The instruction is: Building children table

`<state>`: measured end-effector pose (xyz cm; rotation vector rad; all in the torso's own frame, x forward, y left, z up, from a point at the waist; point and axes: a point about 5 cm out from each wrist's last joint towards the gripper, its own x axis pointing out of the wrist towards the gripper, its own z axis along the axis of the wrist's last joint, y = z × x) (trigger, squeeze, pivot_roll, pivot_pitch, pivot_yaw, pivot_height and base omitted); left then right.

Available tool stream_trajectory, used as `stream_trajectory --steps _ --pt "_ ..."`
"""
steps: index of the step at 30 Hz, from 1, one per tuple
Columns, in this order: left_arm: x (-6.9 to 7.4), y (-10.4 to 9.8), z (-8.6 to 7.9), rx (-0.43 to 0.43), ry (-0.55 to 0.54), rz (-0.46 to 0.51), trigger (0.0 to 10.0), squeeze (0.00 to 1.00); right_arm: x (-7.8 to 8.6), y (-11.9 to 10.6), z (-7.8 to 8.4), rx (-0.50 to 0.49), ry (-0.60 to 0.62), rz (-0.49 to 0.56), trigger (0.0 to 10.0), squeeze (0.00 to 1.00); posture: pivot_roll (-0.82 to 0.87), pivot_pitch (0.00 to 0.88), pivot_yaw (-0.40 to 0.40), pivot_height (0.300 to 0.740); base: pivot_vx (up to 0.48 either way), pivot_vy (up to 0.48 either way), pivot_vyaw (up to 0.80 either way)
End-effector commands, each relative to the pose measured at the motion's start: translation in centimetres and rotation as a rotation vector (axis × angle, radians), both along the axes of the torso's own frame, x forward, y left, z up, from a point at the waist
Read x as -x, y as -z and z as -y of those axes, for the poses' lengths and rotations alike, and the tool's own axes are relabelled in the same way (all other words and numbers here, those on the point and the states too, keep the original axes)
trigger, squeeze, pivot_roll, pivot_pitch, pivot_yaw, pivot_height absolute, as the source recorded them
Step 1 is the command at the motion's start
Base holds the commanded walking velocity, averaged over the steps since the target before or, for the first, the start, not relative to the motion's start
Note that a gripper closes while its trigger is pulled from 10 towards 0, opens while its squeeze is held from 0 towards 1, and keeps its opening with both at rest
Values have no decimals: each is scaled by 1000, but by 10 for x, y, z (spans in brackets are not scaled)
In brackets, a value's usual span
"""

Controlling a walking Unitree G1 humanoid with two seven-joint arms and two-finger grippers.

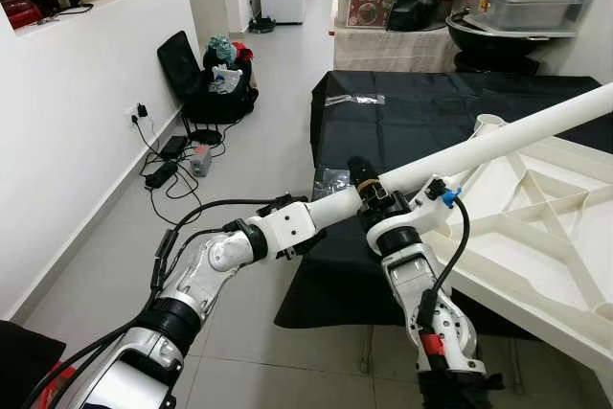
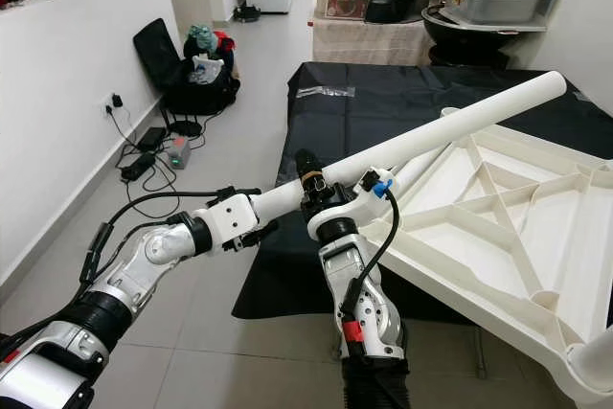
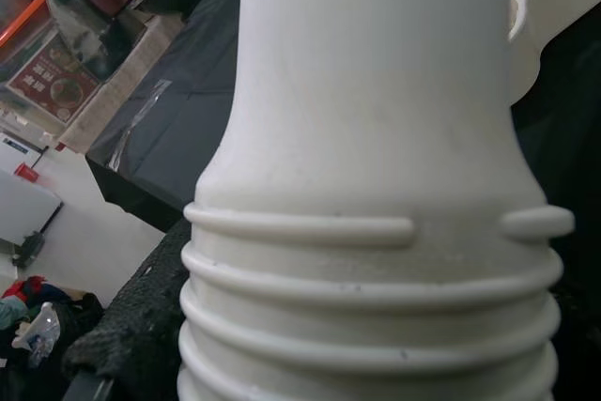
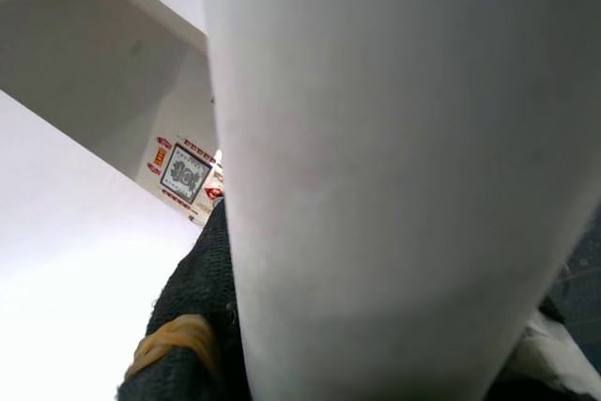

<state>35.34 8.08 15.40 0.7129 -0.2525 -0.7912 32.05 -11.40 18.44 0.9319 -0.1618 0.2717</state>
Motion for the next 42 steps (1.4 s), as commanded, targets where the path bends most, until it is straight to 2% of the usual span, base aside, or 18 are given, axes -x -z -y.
stream_trajectory --steps 1,2,3,5,6,8,12,19,21,23,24,25,28,33,34,36,37,42 --pt "1 -3 5 -21 43 20 10000 0 -3 -2 -6 -53 26 -8 0 0 55 0 -22 740 0 0 0" --pt "2 -2 5 -22 50 16 10000 0 -4 -3 -4 -49 36 -3 0 0 54 0 -22 740 0 0 0" --pt "4 -2 4 -19 69 15 10000 141 -5 -5 -1 -37 45 8 0 0 54 0 -23 740 0 0 0" --pt "4 -2 4 -19 69 15 10000 141 -5 -5 -1 -37 45 8 0 0 54 0 -23 740 0 0 0" --pt "5 -2 2 3 77 3 10000 1000 -6 -7 3 -6 57 25 0 0 55 0 -24 740 0 0 0" --pt "5 -2 -2 16 80 -8 10000 1000 -8 -10 8 48 73 49 0 0 55 0 -24 740 0 0 0" --pt "4 -1 -21 37 34 -18 10000 1000 -19 -23 35 193 148 104 0 0 58 0 -28 740 0 0 0" --pt "9 6 -32 61 7 -41 10000 1000 -26 -39 60 314 207 163 0 0 66 0 -32 740 0 0 0" --pt "13 14 -40 58 -22 -60 10000 1000 -29 -54 72 423 213 233 0 0 68 0 -33 740 0 0 0" --pt "13 15 -42 59 -35 -61 10000 1000 -29 -57 74 461 204 256 0 0 70 0 -34 740 0 0 0" --pt "13 17 -47 61 -68 -62 10000 1000 -29 -63 78 556 175 300 0 0 70 0 -34 740 0 0 0" --pt "13 17 -47 61 -68 -62 10000 1000 -29 -63 78 556 175 300 0 0 70 0 -34 740 0 0 0" --pt "13 19 -52 59 -109 -65 10000 1000 -29 -66 83 704 160 328 0 0 76 0 -39 740 0 0 0" --pt "17 24 -52 61 -118 -77 10000 969 -31 -60 83 762 129 306 0 0 79 0 -40 740 0 0 0" --pt "17 24 -52 65 -120 -78 10000 580 -31 -57 81 772 115 299 0 0 80 0 -40 740 0 0 0" --pt "17 23 -52 69 -123 -80 10000 580 -31 -53 79 781 99 294 0 0 80 0 -40 740 0 0 0" --pt "17 23 -51 74 -127 -81 10000 12 -31 -49 77 784 84 291 0 0 82 0 -39 740 0 0 0" --pt "16 22 -51 83 -135 -82 10000 0 -31 -40 72 810 47 291 0 0 86 0 -40 740 0 0 0"
